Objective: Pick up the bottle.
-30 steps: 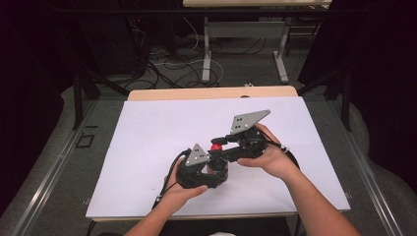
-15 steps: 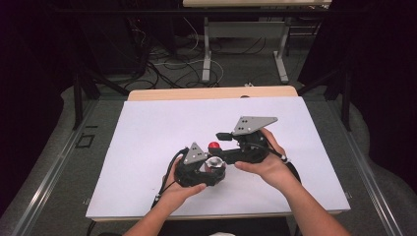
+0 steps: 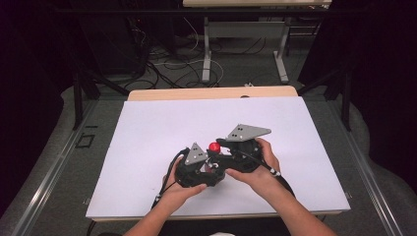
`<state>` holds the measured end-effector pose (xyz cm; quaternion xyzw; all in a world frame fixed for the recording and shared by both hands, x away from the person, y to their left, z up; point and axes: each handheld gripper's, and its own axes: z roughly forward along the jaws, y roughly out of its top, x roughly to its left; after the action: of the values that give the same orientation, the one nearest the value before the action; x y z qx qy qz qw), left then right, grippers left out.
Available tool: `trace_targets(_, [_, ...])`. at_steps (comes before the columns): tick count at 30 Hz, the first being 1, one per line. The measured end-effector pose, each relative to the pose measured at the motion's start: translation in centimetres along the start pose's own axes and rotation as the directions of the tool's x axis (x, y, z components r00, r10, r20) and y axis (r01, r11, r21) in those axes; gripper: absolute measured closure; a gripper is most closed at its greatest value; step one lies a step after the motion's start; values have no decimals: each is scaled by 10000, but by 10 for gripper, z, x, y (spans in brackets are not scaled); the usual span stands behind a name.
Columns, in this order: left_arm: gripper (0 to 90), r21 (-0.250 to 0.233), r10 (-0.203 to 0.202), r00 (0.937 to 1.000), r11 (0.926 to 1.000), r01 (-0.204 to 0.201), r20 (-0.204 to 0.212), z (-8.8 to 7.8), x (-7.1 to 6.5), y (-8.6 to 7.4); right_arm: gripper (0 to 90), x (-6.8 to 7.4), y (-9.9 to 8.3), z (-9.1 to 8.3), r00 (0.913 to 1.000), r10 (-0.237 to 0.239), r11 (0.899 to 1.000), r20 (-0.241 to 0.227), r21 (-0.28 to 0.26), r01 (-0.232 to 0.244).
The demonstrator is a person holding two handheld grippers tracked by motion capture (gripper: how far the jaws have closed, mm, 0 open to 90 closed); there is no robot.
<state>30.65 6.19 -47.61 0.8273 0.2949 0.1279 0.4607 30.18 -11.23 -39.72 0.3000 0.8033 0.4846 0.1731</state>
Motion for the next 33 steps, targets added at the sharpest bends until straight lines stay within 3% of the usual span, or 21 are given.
trace_targets(7, [302,20,129,9999,9999,-129,-11,1,-2,0,555,3,0,6,9996,-223,9997,196,28,222])
trace_targets(14, [302,110,224,9997,9997,-224,13,0,-2,0,607,-6,3,10,9979,-353,9992,-539,160,363])
trace_targets(15, [302,126,207,9998,9997,-207,-27,0,-2,0,610,-11,5,11,9942,-578,9977,-913,291,606])
trace_targets(16, [302,127,191,9998,9997,-191,-3,0,-2,0,610,-11,5,11,9942,-578,9977,-913,291,606])
trace_targets(17, [302,116,185,9998,9998,-185,13,0,-2,0,611,-16,7,11,9876,-771,9951,-1366,505,846])
trace_targets(21, [302,-19,139,9998,9999,-139,161,0,-2,1,612,-28,10,12,9691,-981,9924,-2262,502,1122])
trace_targets(22, [302,-19,139,9998,9999,-139,161,0,-2,1,612,-30,11,12,9639,-1091,9912,-2428,466,1239])
trace_targets(23, [302,-40,194,9997,9998,-193,174,0,-2,1,612,-30,11,12,9639,-1091,9912,-2428,466,1239])
trace_targets(24, [302,-8,137,9996,9999,-137,232,0,-2,1,611,-34,12,12,9545,-1165,9892,-2744,539,1362])
trace_targets(25, [302,-18,146,9996,9999,-146,239,0,-2,1,611,-34,12,12,9545,-1165,9892,-2744,539,1362])
trace_targets(27, [302,31,152,9997,9999,-153,182,0,-2,1,603,-35,12,13,9453,-1519,9847,-2886,387,1701])
trace_targets(29, [302,5,152,9997,9999,-152,182,0,-2,1,481,-32,11,11,9575,-1306,9887,-2571,377,1449])
trace_targets(30, [302,33,128,9998,9999,-129,156,0,-1,1,473,-30,10,10,9664,-1039,9936,-2352,191,1115])
trace_targets(31, [302,33,128,9998,9999,-129,156,0,-1,1,473,-30,10,10,9664,-1039,9936,-2352,191,1115])
trace_targets(32, [302,41,95,9999,9999,-96,122,-1,0,1,475,-25,9,6,9803,-727,9968,-1839,187,775])
trace_targets(33, [302,72,79,9999,9999,-80,89,-1,0,1,477,-23,8,5,9843,-681,9972,-1631,203,724])
